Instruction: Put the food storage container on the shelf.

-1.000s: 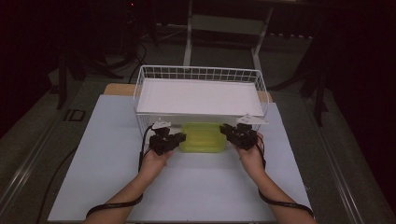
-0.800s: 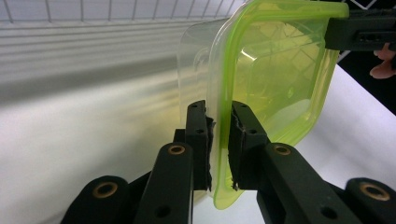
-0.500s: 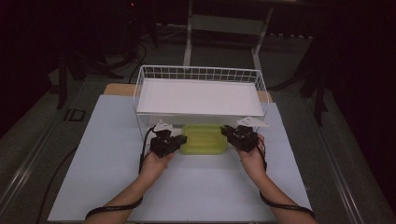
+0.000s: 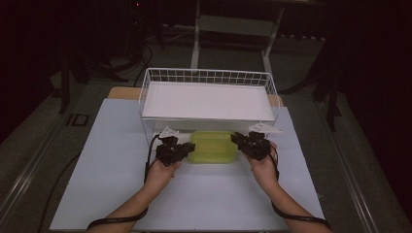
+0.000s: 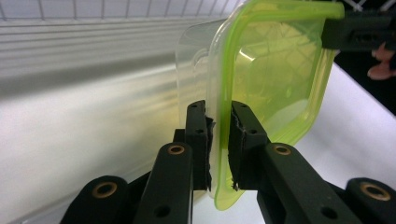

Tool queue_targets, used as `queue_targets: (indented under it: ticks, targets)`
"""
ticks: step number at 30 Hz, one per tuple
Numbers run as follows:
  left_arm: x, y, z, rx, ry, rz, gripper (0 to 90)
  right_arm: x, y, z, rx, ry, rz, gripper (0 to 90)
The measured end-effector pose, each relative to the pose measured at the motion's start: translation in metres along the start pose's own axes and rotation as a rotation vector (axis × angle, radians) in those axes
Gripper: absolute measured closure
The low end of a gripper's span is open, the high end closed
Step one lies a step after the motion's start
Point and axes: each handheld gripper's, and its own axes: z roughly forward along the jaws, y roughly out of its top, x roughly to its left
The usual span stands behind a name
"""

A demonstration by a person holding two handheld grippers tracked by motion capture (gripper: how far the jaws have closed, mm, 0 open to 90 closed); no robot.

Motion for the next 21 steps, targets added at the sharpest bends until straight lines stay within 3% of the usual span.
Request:
queue_targets:
  ticks: [5, 10, 15, 18, 21]
  targets:
    - [0.004, -0.003, 0.007, 0.010, 0.009, -0.011, 79.6, 0.002, -0.003, 0.004, 0.012, -0.019, -0.017, 76.7]
    - [0.007, -0.003, 0.010, -0.014, 0.014, -0.010, 78.6, -0.001, -0.004, 0.009, -0.002, -0.022, -0.025, 76.7]
    - [0.007, -0.002, 0.016, -0.053, 0.024, 0.019, 75.5, -0.007, -0.004, 0.016, -0.027, -0.060, -0.046, 74.8]
    - [0.006, -0.002, 0.020, -0.076, 0.052, 0.050, 71.9, -0.009, -0.007, 0.022, -0.034, -0.072, -0.053, 66.3]
    - [0.005, -0.002, 0.024, -0.091, 0.067, 0.072, 65.7, -0.009, -0.010, 0.026, -0.039, -0.089, -0.047, 64.5]
